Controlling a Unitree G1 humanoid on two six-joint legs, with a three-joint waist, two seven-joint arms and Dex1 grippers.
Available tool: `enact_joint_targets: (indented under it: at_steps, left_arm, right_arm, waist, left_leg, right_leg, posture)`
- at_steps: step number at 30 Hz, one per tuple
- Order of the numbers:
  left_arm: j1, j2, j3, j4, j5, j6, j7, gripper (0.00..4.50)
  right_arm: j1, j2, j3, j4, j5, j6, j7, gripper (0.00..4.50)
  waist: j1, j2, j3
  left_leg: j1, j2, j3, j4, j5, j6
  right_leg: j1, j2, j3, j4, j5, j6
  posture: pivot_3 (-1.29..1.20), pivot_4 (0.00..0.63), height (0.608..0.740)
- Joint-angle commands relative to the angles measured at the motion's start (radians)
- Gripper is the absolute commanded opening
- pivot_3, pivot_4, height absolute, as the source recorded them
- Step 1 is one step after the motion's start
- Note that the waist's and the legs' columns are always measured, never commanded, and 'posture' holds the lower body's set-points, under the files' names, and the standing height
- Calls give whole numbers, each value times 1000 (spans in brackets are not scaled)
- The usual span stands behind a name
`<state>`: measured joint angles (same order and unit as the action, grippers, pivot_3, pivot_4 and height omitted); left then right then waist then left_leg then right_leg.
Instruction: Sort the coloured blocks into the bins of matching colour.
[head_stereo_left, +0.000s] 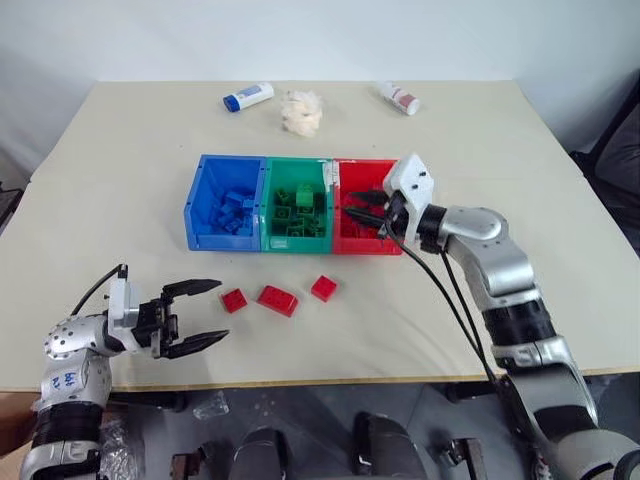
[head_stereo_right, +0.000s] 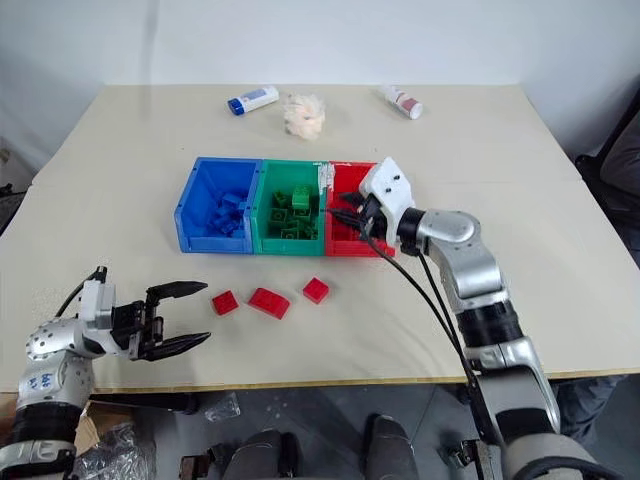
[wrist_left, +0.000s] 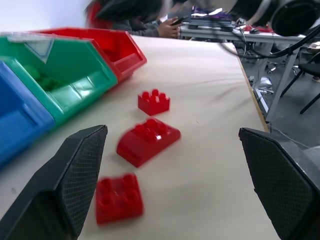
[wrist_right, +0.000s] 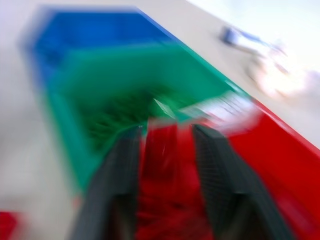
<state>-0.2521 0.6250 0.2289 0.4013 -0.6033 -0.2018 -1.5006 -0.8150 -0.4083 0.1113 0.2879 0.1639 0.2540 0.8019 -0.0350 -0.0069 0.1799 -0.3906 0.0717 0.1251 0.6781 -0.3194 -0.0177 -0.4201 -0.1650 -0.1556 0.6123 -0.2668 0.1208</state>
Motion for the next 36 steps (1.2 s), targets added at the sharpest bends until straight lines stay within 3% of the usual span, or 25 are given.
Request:
enact_joint_targets:
  at_steps: [1,5,6,11,18,25,30,36]
  left_arm:
    - [-14,-7,-2,14,4,-16,-52,4500]
    - [-25,-9,-9,25,2,-19,-59,4500]
    - [-28,-9,-11,27,2,-18,-60,4500]
    - [-37,-14,-19,38,3,-19,-67,4500]
    - [-45,-22,-32,50,4,-22,-72,4500]
    - [-65,-23,-39,80,4,-27,-83,4500]
    - [-78,-25,-45,95,5,-28,-86,4500]
    - [-86,-36,-53,90,7,-31,-81,4500]
  right_arm:
    - [-5,-1,-12,-5,5,-53,26,3009]
    - [46,-34,-25,-66,31,-36,74,4361]
    - [71,-50,-30,-97,45,-26,96,4435]
    - [227,-151,-73,-263,147,-3,227,4435]
    - [502,-309,-230,-419,292,2,364,4435]
    - [782,-431,-399,-468,337,4,415,4435]
    - [797,-430,-391,-498,337,19,391,4435]
    - [656,-335,-170,-538,269,105,281,4435]
  waist:
    - [0,0,0]
    - [1,0,0]
    - [3,0,0]
    - [8,0,0]
    - [8,0,0]
    - [7,0,0]
    - [7,0,0]
    - [8,0,0]
  left_leg:
    - [0,0,0,0,0,0]
    - [-1,0,1,0,0,0]
    - [-1,0,1,0,0,0]
    - [-2,0,1,2,0,0]
    - [-1,0,0,2,0,0]
    - [0,0,1,3,0,0]
    - [2,1,0,3,0,0]
    - [2,1,-1,3,0,0]
  right_leg:
    - [0,0,0,0,0,0]
    - [-2,0,0,0,0,0]
    - [-2,0,0,0,0,0]
    - [-1,0,1,0,0,0]
    - [-1,0,1,0,0,0]
    - [0,0,1,0,0,1]
    - [1,0,1,0,0,0]
    - [2,0,0,0,0,0]
  posture:
    - [0,150,740]
    - [0,150,740]
    - [0,150,740]
    - [0,150,740]
    - [0,150,740]
    - [0,150,740]
    - [0,150,740]
    - [0,150,740]
